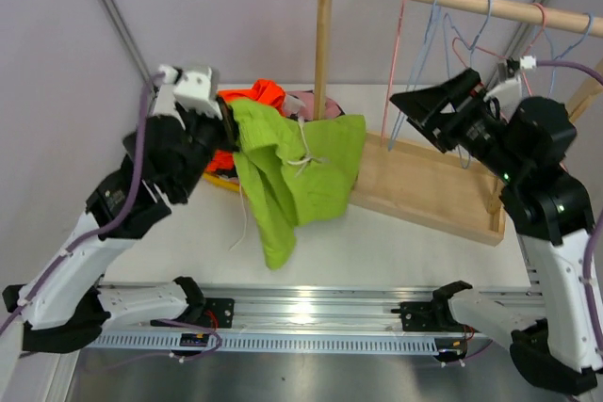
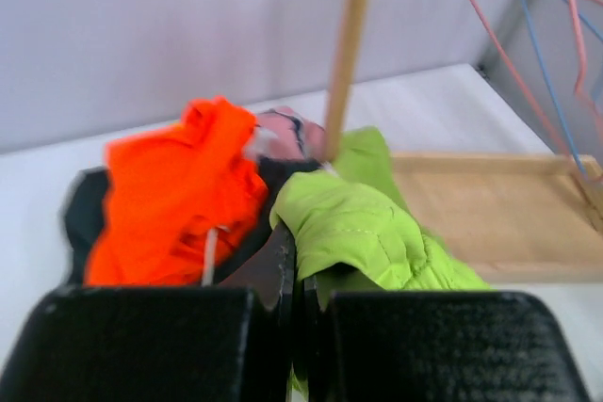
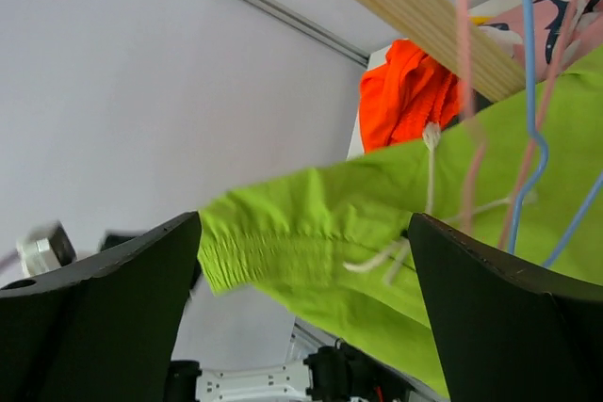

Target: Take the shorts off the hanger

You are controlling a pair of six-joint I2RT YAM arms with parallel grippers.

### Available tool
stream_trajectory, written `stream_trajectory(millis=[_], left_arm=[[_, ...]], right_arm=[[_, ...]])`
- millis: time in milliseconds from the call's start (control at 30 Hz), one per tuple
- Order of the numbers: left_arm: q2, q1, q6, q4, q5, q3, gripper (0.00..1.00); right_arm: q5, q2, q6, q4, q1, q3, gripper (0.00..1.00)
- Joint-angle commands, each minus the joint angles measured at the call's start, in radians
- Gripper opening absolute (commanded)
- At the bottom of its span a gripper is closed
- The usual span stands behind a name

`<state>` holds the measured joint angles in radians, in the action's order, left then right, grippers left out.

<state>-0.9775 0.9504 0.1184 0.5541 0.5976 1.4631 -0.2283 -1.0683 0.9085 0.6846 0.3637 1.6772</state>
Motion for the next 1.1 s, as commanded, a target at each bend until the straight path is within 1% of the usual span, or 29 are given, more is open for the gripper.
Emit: stream_trajectory(millis=[0, 33, 67, 100, 133, 233, 267, 300, 367, 400, 500, 567, 667, 800, 867, 900, 933, 967, 1000, 1067], left_arm=[[-0.094, -0.154, -0.143, -0.014, -0.109, 0.261, 0.00], [-0.151, -0.194, -0.143, 0.009, -0.142, 0.304, 0.00], [-0.183, -0.235, -0.140, 0.026, -0.175, 0.392, 0.00], [-0.217, -0.302, -0.135, 0.041, -0.200, 0.487, 0.00], [-0.292, -0.326, -0.138, 0.073, -0.231, 0.534, 0.00], [-0.416, -0.418, -0.132, 0.124, -0.286, 0.855, 0.00], [-0.499, -0.465, -0.126, 0.150, -0.310, 0.909, 0.00], [-0.539, -0.488, -0.111, 0.156, -0.334, 1.033, 0.00], [-0.599, -0.530, -0.080, 0.130, -0.390, 1.077, 0.00], [-0.631, -0.574, -0.047, 0.109, -0.419, 1.085, 0.00], [-0.682, -0.634, 0.003, 0.012, -0.519, 1.066, 0.00], [-0.719, -0.651, 0.007, -0.046, -0.536, 1.100, 0.00], [-0.780, -0.668, 0.036, -0.110, -0.576, 1.106, 0.00], [-0.852, -0.673, 0.067, -0.126, -0.639, 1.091, 0.00], [-0.860, -0.673, 0.072, -0.134, -0.641, 1.034, 0.00], [-0.850, -0.670, 0.073, -0.149, -0.641, 0.958, 0.00], [-0.834, -0.668, 0.076, -0.175, -0.636, 0.847, 0.00], [-0.790, -0.665, 0.075, -0.237, -0.633, 0.788, 0.00], [-0.765, -0.664, 0.082, -0.270, -0.633, 0.606, 0.00], [-0.704, -0.654, 0.089, -0.368, -0.637, 0.493, 0.00]], right_arm=[[0.038, 0.114, -0.017, 0.009, 0.014, -0.074, 0.99], [0.049, 0.135, -0.022, 0.021, 0.015, -0.088, 0.99], [0.058, 0.152, -0.039, 0.047, 0.014, -0.097, 0.99], [0.069, 0.169, -0.048, 0.064, 0.014, -0.103, 0.99], [0.087, 0.197, -0.057, 0.081, 0.015, -0.111, 0.99], [0.107, 0.240, -0.089, 0.138, 0.012, -0.128, 0.99], [0.115, 0.252, -0.100, 0.153, 0.012, -0.137, 0.99], [0.118, 0.264, -0.105, 0.158, 0.012, -0.148, 0.99], [0.124, 0.303, -0.111, 0.167, 0.014, -0.187, 0.99], [0.127, 0.317, -0.117, 0.170, 0.012, -0.203, 1.00], [0.116, 0.369, -0.120, 0.170, 0.014, -0.281, 0.99], [0.104, 0.404, -0.120, 0.153, 0.014, -0.344, 1.00], [0.089, 0.432, -0.117, 0.141, 0.012, -0.390, 1.00], [0.095, 0.461, -0.125, 0.130, 0.012, -0.442, 0.99], [0.098, 0.461, -0.129, 0.125, 0.014, -0.447, 0.99], [0.096, 0.459, -0.129, 0.122, 0.014, -0.448, 0.99], [0.095, 0.456, -0.131, 0.119, 0.014, -0.448, 1.00], [0.095, 0.456, -0.131, 0.115, 0.014, -0.447, 0.99], [0.093, 0.455, -0.132, 0.112, 0.012, -0.447, 0.99], [0.096, 0.456, -0.131, 0.107, 0.014, -0.447, 0.99]])
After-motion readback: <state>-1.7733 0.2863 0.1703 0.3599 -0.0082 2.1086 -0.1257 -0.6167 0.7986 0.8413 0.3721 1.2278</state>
